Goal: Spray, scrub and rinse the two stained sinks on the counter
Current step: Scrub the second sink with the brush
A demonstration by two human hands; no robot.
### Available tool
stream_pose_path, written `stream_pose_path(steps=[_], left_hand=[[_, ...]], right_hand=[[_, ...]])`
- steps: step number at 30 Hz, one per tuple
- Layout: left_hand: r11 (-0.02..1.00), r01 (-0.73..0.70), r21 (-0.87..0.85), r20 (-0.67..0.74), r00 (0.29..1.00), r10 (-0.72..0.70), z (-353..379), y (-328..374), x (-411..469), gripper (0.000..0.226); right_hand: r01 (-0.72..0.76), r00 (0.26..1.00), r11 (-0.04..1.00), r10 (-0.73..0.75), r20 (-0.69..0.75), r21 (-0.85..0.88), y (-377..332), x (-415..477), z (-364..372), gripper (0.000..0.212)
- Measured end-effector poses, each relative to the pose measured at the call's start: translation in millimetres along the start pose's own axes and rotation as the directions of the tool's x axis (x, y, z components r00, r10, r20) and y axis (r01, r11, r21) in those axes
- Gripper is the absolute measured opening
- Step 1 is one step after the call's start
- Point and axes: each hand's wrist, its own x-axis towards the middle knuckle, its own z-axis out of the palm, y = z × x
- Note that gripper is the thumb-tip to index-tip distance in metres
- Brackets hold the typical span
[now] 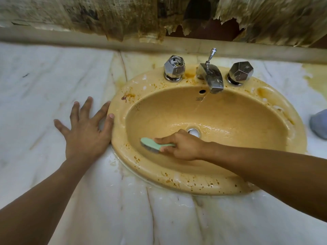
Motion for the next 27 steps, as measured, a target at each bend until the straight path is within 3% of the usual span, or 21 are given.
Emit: stream_pose_path(steps=[2, 5, 8, 11, 14, 16, 19, 21, 24, 27], left_hand=[[1.000, -0.004, 0.003, 0.003, 1.000, 0.004, 0.5, -0.8, -0.2, 0.067], [1.000, 0.005, 0.009, 0.021, 1.000, -0.005, 0.6, 0.5, -4.2, 0.070], [1.000, 0.005, 0.023, 0.039, 0.999, -0.005, -0.1, 1.8, -5.9, 0.071], [1.000, 0.001, 0.025, 0.038, 0.999, -0.002, -0.6, 1.3, -5.7, 0.069], [1.000, -0.009, 0.022, 0.028, 1.000, 0.008, -1.5, -1.1, -5.2, 0.068], [1.000, -0.006, 0.023, 0.028, 1.000, 0.006, -0.6, -1.1, -5.8, 0.068], [1.000, -0.001, 0.025, 0.017, 1.000, 0.001, 0.9, 1.1, -5.9, 0.067], [1.000, -0.007, 0.018, 0.017, 1.000, 0.007, 1.3, 1.2, -4.6, 0.067], [1.000, -0.011, 0.011, 0.018, 1.000, 0.011, 0.9, -0.4, -3.5, 0.066], [1.000, -0.012, 0.010, 0.015, 1.000, 0.012, 1.5, -1.3, -2.9, 0.064]], right_hand=[[0.016, 0.993, 0.999, -0.019, 0.120, 0.031, -1.7, -20.0, -6.0, 0.046], [-0.028, 0.953, 0.978, 0.088, 0.290, -0.205, 24.0, -56.0, -37.6, 0.043], [-0.164, 0.951, 0.847, 0.272, 0.148, -0.505, 67.4, -73.2, -66.9, 0.044], [-0.174, 0.972, 0.699, 0.236, -0.006, -0.694, 85.5, -71.1, -65.4, 0.046], [-0.102, 0.980, 0.741, 0.188, 0.059, -0.664, 88.2, -78.1, -60.1, 0.047], [-0.141, 0.970, 0.742, 0.236, 0.059, -0.655, 102.0, -87.4, -78.3, 0.048], [-0.297, 0.947, 0.664, 0.298, -0.121, -0.686, 115.4, -77.9, -106.5, 0.048], [-0.333, 0.940, 0.690, 0.292, -0.175, -0.643, 100.1, -55.4, -91.0, 0.046], [-0.284, 0.954, 0.758, 0.282, -0.098, -0.587, 81.3, -32.2, -57.1, 0.046], [-0.287, 0.935, 0.762, 0.355, 0.004, -0.581, 88.4, -29.6, -84.4, 0.046]])
